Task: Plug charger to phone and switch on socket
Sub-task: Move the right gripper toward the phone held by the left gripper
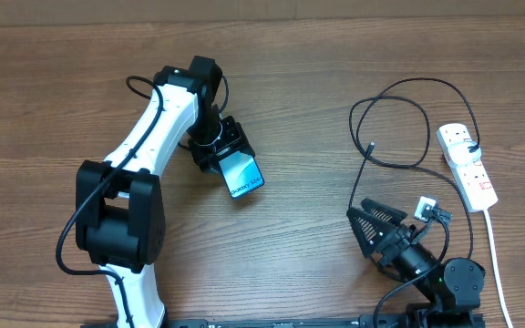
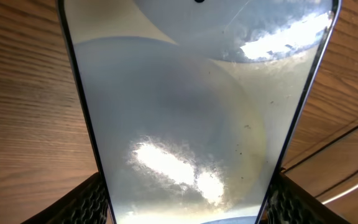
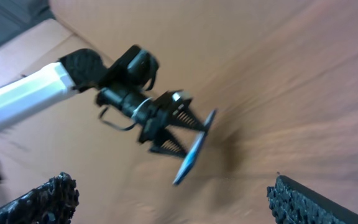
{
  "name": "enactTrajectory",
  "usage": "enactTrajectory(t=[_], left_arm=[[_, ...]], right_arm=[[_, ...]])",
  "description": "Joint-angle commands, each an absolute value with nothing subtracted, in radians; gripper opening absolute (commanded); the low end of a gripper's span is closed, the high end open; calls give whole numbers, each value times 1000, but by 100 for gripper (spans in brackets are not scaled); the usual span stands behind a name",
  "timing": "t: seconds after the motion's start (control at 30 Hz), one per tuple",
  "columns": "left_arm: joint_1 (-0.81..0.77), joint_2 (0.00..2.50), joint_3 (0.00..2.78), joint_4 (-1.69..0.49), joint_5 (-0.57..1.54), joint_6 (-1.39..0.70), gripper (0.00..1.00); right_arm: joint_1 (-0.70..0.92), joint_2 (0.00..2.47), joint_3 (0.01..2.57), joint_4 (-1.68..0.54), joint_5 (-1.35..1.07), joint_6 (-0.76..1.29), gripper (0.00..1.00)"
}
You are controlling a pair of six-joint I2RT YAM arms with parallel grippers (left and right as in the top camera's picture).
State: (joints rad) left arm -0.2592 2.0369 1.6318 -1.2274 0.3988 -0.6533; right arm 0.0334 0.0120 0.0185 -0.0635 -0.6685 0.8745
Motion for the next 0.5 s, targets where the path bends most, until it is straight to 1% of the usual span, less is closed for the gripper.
enactTrajectory(t=[0.0, 0.47], left_arm=[[-255, 2040, 1664, -1229, 466, -698, 60], [-255, 2040, 1664, -1222, 500, -747, 60]], right_arm=[[38, 4, 8, -58, -743, 1056, 100], [38, 7, 8, -59, -693, 1057, 100]])
